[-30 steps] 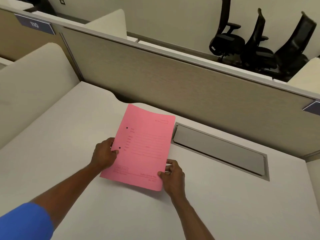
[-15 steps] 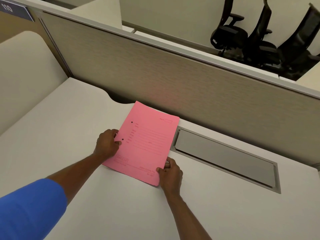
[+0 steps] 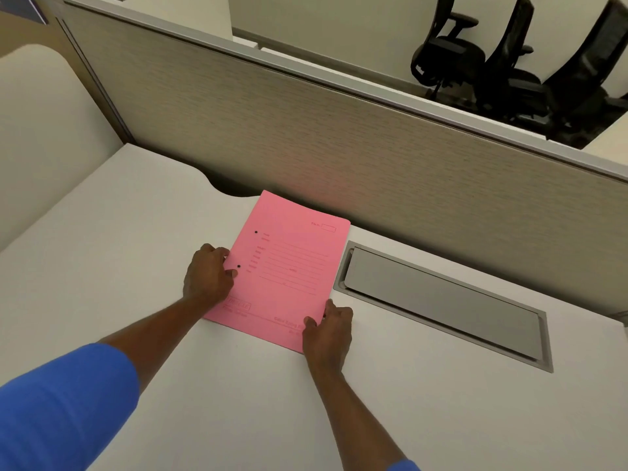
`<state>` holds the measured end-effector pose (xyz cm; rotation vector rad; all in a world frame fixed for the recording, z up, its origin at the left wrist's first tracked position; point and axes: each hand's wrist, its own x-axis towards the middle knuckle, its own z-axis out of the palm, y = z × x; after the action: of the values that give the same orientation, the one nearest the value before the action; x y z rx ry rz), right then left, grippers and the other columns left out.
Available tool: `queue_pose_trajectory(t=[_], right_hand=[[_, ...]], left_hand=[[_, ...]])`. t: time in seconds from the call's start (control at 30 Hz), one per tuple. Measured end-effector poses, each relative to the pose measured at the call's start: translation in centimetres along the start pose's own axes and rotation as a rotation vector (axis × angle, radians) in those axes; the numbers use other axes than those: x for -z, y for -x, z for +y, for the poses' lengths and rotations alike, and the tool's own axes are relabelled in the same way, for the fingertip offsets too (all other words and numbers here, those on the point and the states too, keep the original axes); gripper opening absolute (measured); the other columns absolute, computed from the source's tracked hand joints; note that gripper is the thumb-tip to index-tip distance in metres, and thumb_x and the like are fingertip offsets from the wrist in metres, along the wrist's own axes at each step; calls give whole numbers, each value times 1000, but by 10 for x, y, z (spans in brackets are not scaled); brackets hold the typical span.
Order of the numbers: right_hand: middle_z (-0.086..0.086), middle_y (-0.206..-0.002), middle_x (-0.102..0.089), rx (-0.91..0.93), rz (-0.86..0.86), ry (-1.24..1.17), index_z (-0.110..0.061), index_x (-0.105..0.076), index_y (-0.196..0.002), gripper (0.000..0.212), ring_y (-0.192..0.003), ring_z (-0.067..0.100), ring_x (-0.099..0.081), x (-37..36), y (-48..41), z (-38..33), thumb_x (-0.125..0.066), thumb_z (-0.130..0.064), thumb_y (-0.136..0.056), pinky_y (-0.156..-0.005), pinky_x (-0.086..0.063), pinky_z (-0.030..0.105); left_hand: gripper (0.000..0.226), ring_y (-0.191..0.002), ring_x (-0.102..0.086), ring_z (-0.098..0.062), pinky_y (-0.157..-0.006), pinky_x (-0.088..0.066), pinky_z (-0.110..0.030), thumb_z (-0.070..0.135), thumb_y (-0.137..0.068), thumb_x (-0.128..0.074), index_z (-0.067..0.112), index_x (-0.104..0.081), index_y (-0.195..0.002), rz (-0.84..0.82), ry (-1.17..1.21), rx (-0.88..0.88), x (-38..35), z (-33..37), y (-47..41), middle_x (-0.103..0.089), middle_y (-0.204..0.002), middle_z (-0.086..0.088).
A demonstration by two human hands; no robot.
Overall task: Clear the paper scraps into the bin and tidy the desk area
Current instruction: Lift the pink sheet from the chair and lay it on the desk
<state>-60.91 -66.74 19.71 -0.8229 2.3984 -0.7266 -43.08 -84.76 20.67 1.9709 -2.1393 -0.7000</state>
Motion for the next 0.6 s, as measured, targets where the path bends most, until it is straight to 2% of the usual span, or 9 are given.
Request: queue_pose_trajectory(t=[0.17,0.4,0.5,0.6], right_hand=[[8,-132,-49,-1,3,76,-9,-50,-151,58,-125,26,-55,-2,3,-2,-69,-22,-98,-103,-51,36],[8,-133,-48,28,4,53,-5,-45,-156,65,-125,27,-54,-4,1,4,-69,-21,-98,-107,-50,35],[9,-131,-50,43,6,-1,-4,-48,-154,62,-121,28,-57,-7,0,9,-69,-18,-97,-107,-52,38],[8,-129,-51,77,6,-2,-10,-54,-148,55,-117,27,-61,-6,1,17,-69,-22,-97,-103,-55,41]], left_hand=[[48,-123,-62,-37,-98,-57,-53,22,-91,-77,13,-67,-138,-8,-31,30,3,6,1,-61,-130,-13],[48,-129,-57,-37,-101,-55,-55,22,-94,-74,10,-64,-140,-10,-61,49,-1,10,5,-58,-133,-16],[49,-129,-57,-37,-101,-55,-55,24,-94,-73,10,-63,-140,-10,-51,50,1,11,7,-56,-135,-15],[54,-128,-57,-38,-100,-54,-55,30,-95,-73,7,-58,-141,-4,-30,58,4,14,12,-54,-137,-15]])
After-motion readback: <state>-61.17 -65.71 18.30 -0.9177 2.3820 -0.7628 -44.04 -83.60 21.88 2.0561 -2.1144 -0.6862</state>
